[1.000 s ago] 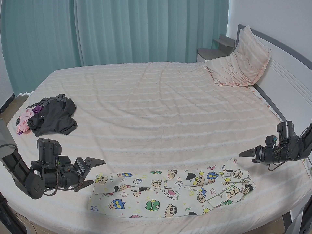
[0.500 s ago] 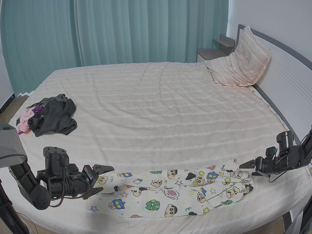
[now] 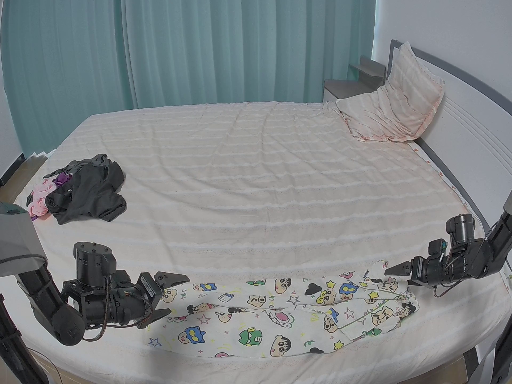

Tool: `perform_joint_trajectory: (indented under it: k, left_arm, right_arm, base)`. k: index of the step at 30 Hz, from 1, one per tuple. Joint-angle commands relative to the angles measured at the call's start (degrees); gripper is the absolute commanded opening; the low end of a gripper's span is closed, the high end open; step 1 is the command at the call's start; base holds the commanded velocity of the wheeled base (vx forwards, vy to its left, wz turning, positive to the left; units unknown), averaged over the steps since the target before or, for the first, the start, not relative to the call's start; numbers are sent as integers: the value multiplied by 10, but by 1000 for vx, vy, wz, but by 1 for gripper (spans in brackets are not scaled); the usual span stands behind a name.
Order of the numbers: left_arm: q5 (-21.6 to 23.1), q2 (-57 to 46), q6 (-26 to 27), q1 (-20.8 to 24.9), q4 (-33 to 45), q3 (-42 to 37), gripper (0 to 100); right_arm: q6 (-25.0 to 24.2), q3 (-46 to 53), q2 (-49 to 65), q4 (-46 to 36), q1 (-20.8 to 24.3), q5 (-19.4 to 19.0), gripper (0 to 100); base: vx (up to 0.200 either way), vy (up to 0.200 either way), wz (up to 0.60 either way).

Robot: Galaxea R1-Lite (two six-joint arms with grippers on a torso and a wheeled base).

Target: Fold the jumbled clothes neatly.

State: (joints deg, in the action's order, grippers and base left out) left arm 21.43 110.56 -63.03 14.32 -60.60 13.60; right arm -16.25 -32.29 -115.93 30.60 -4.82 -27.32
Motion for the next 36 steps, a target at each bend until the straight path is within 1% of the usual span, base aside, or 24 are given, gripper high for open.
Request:
perform_joint_trajectory:
  k: [1,2,8,18,21,25,27,29,32,36]
  left_arm:
    - [0,2,0,0,0,0,100]
    - [0,2,0,0,0,0,100]
    - [-1,2,0,-1,0,0,100]
    - [-1,1,0,0,0,-1,100]
    - [-1,0,0,0,0,-1,100]
    - [-1,-1,0,0,0,-1,100]
    - [-1,-1,0,0,0,-1,100]
    - [-1,-2,0,0,0,-1,100]
    - [-1,-3,0,-1,0,-2,100]
    - [-1,-3,0,0,0,-2,100]
  right_arm:
    - [0,-1,-9,1,2,2,100]
    - [0,-1,-9,1,2,2,0]
    - [2,16,7,0,2,17,0]
    - [3,36,33,0,3,18,0]
    - [3,42,51,0,15,17,0]
    - [5,69,109,0,46,17,0]
    - [7,72,116,0,50,17,0]
    - [8,77,133,0,67,19,0]
    - [10,74,136,1,73,21,0]
    - [41,72,138,1,73,25,0]
  base:
    - [0,0,0]
    - [0,0,0]
    - [0,0,0]
    - [0,0,0]
    - [0,0,0]
    - [0,0,0]
    - [0,0,0]
    - [0,0,0]
    - [0,0,0]
    - [0,0,0]
